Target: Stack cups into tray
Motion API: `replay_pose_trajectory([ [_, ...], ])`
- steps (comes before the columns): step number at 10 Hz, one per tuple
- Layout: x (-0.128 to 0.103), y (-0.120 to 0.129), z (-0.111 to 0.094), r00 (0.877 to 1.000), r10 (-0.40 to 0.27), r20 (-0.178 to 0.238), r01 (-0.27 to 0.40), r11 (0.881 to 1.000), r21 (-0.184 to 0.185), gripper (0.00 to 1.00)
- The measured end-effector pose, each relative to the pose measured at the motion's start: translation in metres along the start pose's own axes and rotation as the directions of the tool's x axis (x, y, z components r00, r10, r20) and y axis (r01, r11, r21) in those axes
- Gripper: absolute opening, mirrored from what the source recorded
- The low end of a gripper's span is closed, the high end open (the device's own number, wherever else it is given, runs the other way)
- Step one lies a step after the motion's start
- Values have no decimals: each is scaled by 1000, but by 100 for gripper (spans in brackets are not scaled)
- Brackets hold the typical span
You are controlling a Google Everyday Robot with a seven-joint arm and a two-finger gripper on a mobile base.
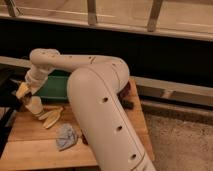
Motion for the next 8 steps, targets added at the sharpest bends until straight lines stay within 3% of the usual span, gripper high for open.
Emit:
replay_pose_trajectory([
  [2, 8, -9, 16, 999, 20, -27, -20, 1000, -4, 0],
  [6, 14, -21, 13, 998, 57, -40, -57, 998, 12, 0],
  [8, 17, -25, 11, 997, 69, -41, -68, 998, 17, 13],
])
